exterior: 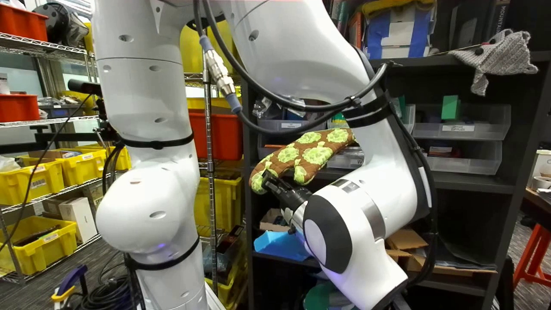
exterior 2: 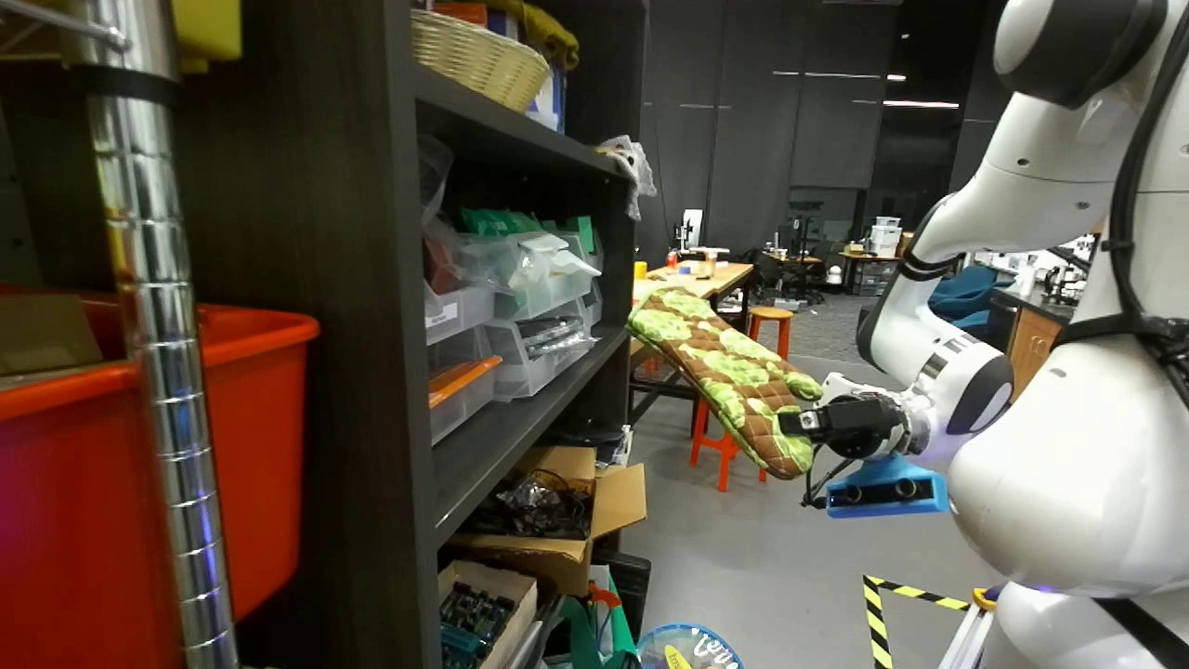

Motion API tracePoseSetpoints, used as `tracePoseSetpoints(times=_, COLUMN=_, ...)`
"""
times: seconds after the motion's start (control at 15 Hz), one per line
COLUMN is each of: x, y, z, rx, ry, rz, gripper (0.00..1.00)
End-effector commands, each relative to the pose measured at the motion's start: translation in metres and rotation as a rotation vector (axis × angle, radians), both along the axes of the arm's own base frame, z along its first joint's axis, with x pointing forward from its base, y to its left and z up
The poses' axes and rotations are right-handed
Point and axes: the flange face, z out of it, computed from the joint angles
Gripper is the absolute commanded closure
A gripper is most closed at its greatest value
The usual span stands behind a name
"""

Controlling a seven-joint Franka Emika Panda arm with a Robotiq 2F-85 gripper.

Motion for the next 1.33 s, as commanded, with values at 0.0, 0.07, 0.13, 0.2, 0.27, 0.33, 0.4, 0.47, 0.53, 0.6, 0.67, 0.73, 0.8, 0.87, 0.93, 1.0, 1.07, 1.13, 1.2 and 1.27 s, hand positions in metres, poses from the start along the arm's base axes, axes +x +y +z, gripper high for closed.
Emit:
tracePoseSetpoints(times=0.0, x=0.004, y=0.011, z=-0.011, rx=-0.044, ry=-0.062, rz=0.054, gripper=0.96)
tracePoseSetpoints(times=0.07, x=0.006, y=0.012, z=-0.016, rx=-0.060, ry=-0.086, rz=0.067, gripper=0.96)
tracePoseSetpoints(times=0.13, x=0.013, y=0.010, z=-0.025, rx=-0.072, ry=-0.108, rz=0.078, gripper=0.96)
tracePoseSetpoints(times=0.2, x=0.019, y=0.008, z=-0.032, rx=-0.084, ry=-0.133, rz=0.075, gripper=0.96)
tracePoseSetpoints(times=0.27, x=0.026, y=0.004, z=-0.041, rx=-0.093, ry=-0.153, rz=0.080, gripper=0.96)
tracePoseSetpoints(times=0.33, x=0.032, y=0.001, z=-0.048, rx=-0.098, ry=-0.177, rz=0.088, gripper=0.96)
tracePoseSetpoints(times=0.4, x=0.039, y=-0.004, z=-0.055, rx=-0.107, ry=-0.195, rz=0.081, gripper=0.96)
tracePoseSetpoints(times=0.47, x=0.048, y=-0.010, z=-0.063, rx=-0.119, ry=-0.198, rz=0.064, gripper=0.96)
tracePoseSetpoints(times=0.53, x=0.058, y=-0.017, z=-0.070, rx=-0.129, ry=-0.188, rz=0.050, gripper=0.96)
tracePoseSetpoints(times=0.6, x=0.066, y=-0.023, z=-0.078, rx=-0.138, ry=-0.166, rz=0.040, gripper=0.96)
tracePoseSetpoints(times=0.67, x=0.075, y=-0.029, z=-0.087, rx=-0.151, ry=-0.130, rz=0.031, gripper=0.96)
tracePoseSetpoints(times=0.73, x=0.083, y=-0.034, z=-0.096, rx=-0.167, ry=-0.099, rz=0.022, gripper=0.96)
tracePoseSetpoints(times=0.8, x=0.091, y=-0.038, z=-0.105, rx=-0.183, ry=-0.067, rz=0.015, gripper=0.96)
tracePoseSetpoints(times=0.87, x=0.098, y=-0.042, z=-0.115, rx=-0.200, ry=-0.043, rz=0.004, gripper=0.96)
tracePoseSetpoints(times=0.93, x=0.106, y=-0.046, z=-0.122, rx=-0.210, ry=-0.015, rz=-0.001, gripper=0.96)
tracePoseSetpoints(times=1.0, x=0.112, y=-0.049, z=-0.128, rx=-0.213, ry=0.018, rz=-0.004, gripper=0.96)
tracePoseSetpoints(times=1.07, x=0.117, y=-0.052, z=-0.132, rx=-0.210, ry=0.051, rz=-0.004, gripper=0.96)
tracePoseSetpoints(times=1.13, x=0.121, y=-0.054, z=-0.135, rx=-0.206, ry=0.087, rz=-0.002, gripper=0.96)
tracePoseSetpoints(times=1.2, x=0.123, y=-0.055, z=-0.135, rx=-0.195, ry=0.127, rz=-0.003, gripper=0.96)
tracePoseSetpoints(times=1.27, x=0.123, y=-0.056, z=-0.134, rx=-0.183, ry=0.157, rz=-0.002, gripper=0.96)
